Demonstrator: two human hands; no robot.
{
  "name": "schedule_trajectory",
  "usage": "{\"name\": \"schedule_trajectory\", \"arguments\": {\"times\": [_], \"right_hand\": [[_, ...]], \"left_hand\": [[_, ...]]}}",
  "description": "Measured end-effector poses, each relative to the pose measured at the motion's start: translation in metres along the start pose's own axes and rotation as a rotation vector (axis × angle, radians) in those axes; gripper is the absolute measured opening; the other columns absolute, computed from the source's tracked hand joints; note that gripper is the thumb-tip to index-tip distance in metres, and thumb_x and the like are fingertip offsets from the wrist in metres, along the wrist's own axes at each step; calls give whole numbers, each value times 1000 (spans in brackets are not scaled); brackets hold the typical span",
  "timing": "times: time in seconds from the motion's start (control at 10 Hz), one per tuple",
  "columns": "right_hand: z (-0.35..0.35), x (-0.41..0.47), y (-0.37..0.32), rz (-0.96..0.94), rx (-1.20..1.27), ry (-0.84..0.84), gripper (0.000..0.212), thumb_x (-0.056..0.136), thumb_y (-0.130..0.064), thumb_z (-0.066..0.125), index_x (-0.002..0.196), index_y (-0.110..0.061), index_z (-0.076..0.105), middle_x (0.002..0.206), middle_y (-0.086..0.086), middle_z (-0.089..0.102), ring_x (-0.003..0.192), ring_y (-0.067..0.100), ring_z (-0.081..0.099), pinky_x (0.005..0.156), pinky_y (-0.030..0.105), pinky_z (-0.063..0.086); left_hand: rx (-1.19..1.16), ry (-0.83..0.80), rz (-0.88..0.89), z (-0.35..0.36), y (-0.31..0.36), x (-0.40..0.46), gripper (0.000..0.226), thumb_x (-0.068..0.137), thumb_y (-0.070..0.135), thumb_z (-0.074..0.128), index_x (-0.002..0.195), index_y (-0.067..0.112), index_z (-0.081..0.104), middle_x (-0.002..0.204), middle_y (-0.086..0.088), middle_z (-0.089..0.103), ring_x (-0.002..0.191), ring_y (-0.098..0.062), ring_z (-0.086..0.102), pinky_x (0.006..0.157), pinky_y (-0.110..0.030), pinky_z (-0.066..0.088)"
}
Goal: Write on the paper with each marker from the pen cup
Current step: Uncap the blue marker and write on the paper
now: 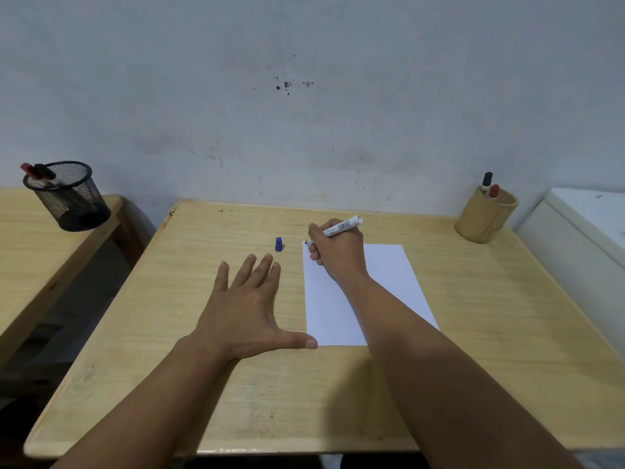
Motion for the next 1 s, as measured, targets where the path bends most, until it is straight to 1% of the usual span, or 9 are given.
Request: {"name": "schedule_trajectory", "arguments": {"times": [0.1,0.2,0.3,0.4,0.6,0.7,0.8,0.9,1.0], "right_hand": [[1,-1,-2,-6,-1,2,27,87,-27,76,69,-13,62,70,20,75,56,22,66,59,34,54],[1,-3,-3,-10,-8,-1,27,88,-24,75,67,-14,61,64,9,73,57,22,66,59,35,54],[1,-4,-3,-20,-26,-1,28,86,-26,74,62,-19,60,69,16,76,58,22,68,60,37,55],[2,-5,-4,-32,-77,1,30,84,-30,73,56,-24,62,71,15,77,57,21,69,62,39,57],[3,-6,-7,-54,-152,-4,25,80,-35,71,57,-27,65,69,11,77,56,21,70,65,45,61],[3,-7,-8,-65,-163,-2,25,81,-35,71,57,-27,66,69,11,77,56,20,69,64,44,61],[4,-7,-9,-73,-173,4,25,82,-35,72,58,-27,66,68,10,77,57,28,71,63,45,62],[4,-7,-8,-65,-194,6,21,80,-37,71,62,-27,68,67,8,77,68,36,77,68,53,66],[5,-5,-8,-67,-198,-5,20,79,-36,69,64,-24,66,68,9,77,69,37,77,68,55,65]], "left_hand": [[-3,7,-3,-1,1,-1,153,47,114,27,167,22,2,174,7,-11,159,-15,-20,127,-57,-9],[-5,13,-4,-2,1,-2,153,47,114,27,167,22,3,174,7,-11,159,-15,-19,127,-57,-9],[-17,15,-3,-3,2,-2,153,48,114,29,167,21,3,174,7,-10,159,-15,-19,127,-57,-10],[-11,11,-4,-3,2,-2,153,47,114,27,167,22,2,174,7,-11,159,-15,-19,127,-57,-10],[-8,12,-7,-3,2,-2,153,47,114,27,167,22,3,174,7,-11,159,-14,-19,127,-57,-9],[-7,6,-6,-3,2,-2,153,47,114,27,167,22,2,174,7,-11,159,-15,-20,127,-57,-9],[-12,8,-8,-3,2,-2,154,46,114,26,167,22,3,174,7,-11,159,-14,-20,127,-58,-9],[-15,14,-9,-3,2,-1,154,46,114,26,167,22,3,174,7,-11,159,-14,-19,127,-58,-9],[-18,13,-5,-3,2,-2,153,47,114,28,167,22,4,174,7,-10,159,-14,-19,127,-58,-10]]}}
Point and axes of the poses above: each hand's wrist, its own x-axis towards the middle knuckle, its own z-axis out of the palm, y = z × x, the point moved 6 cm from there along x, towards the middle knuckle
